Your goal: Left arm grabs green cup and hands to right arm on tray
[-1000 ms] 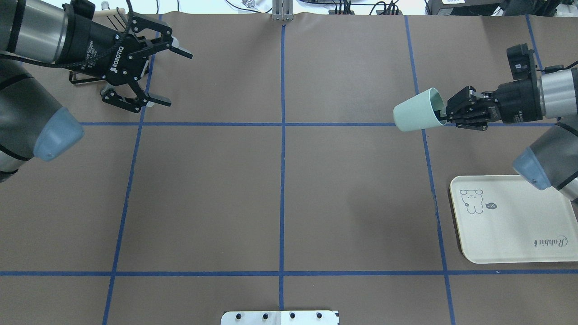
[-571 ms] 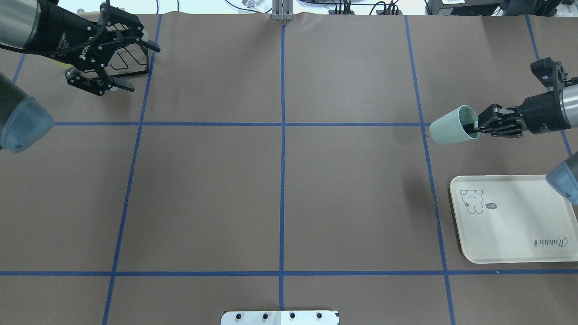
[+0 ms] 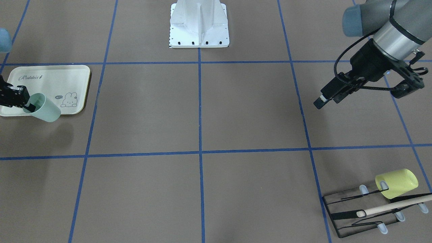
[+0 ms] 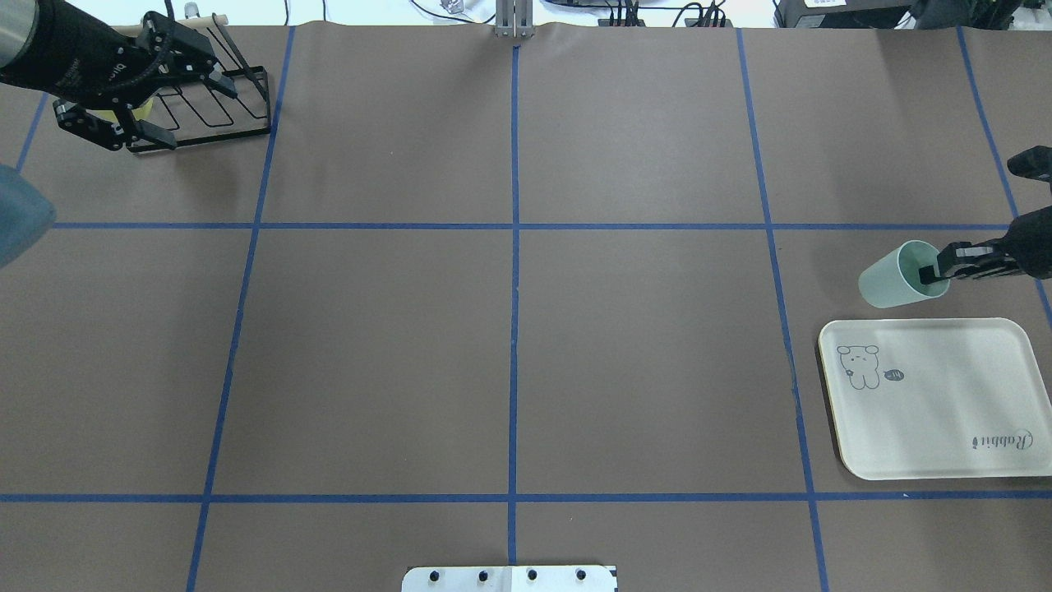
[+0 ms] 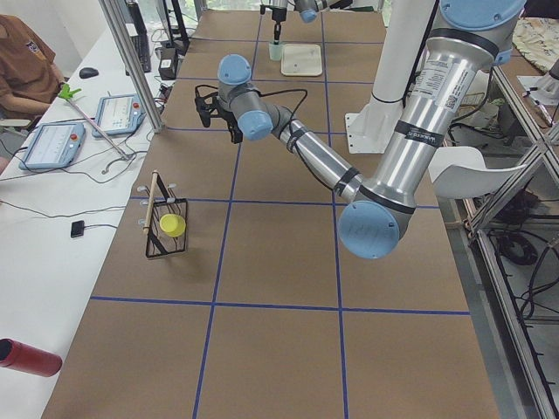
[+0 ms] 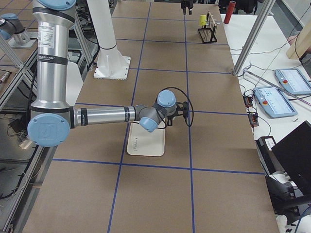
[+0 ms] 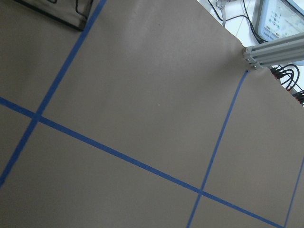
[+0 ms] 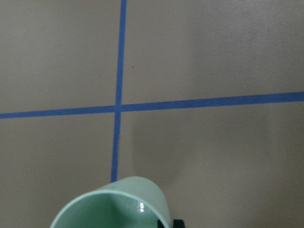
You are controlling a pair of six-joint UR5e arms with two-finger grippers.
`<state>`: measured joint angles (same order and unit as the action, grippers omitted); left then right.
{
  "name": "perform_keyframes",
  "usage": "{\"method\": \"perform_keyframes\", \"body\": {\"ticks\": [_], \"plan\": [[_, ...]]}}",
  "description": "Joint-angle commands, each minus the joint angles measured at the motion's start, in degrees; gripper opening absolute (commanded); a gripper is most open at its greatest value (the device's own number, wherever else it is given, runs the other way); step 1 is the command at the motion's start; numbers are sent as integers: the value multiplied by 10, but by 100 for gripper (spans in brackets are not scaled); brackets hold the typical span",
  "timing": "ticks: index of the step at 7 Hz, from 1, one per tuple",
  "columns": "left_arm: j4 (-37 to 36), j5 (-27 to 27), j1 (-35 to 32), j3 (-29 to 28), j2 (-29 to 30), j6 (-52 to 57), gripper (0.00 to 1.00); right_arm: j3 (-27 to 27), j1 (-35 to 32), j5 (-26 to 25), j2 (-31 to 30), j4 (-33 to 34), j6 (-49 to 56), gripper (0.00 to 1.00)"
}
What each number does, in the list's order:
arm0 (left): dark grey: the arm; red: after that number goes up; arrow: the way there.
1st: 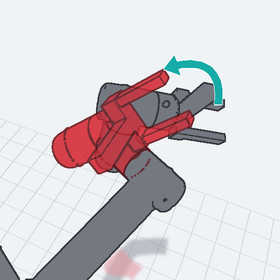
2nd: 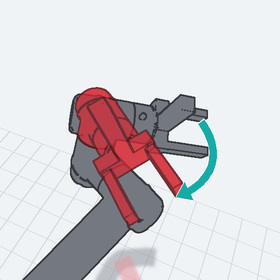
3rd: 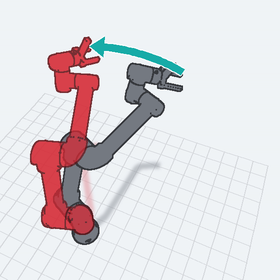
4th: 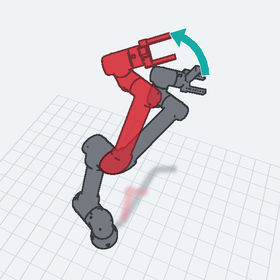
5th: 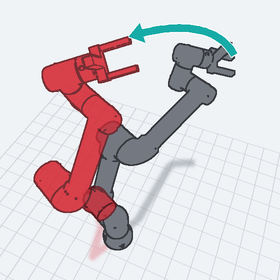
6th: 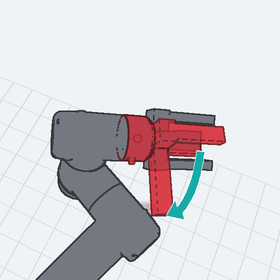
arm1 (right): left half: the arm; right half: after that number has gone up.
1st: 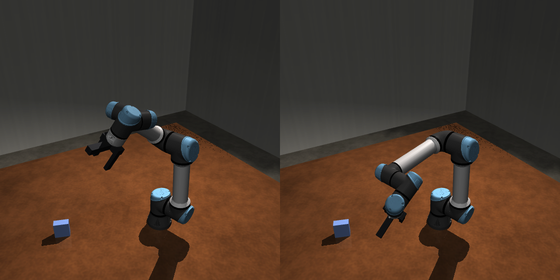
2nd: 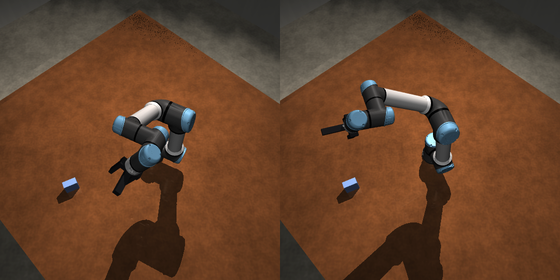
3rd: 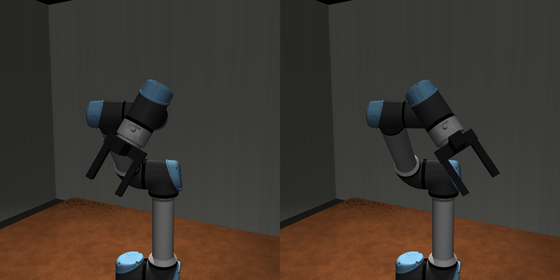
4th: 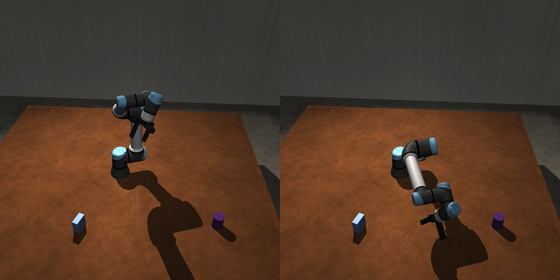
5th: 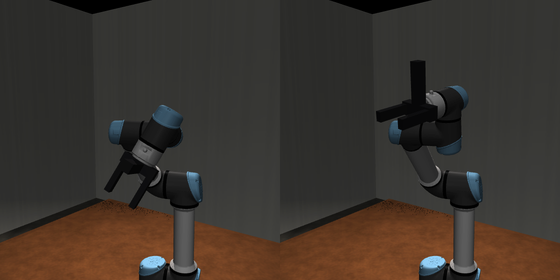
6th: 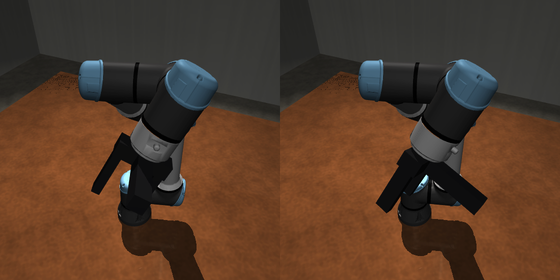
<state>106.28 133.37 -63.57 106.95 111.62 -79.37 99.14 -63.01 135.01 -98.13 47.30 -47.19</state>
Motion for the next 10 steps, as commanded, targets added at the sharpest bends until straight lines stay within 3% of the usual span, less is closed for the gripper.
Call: {"method": "perform_keyframes", "body": {"ticks": [1,3,7,10], "plan": [[-125,-40,-1,39,1,100,100,63,10,-32,-97,56,101,0],[-133,-48,3,48,0,100,100,65,30,-69,-129,55,135,0],[-134,-46,3,53,-2,100,100,67,40,-31,-125,54,130,0],[-133,-46,4,52,2,99,100,65,77,-52,-119,54,127,0]]}}
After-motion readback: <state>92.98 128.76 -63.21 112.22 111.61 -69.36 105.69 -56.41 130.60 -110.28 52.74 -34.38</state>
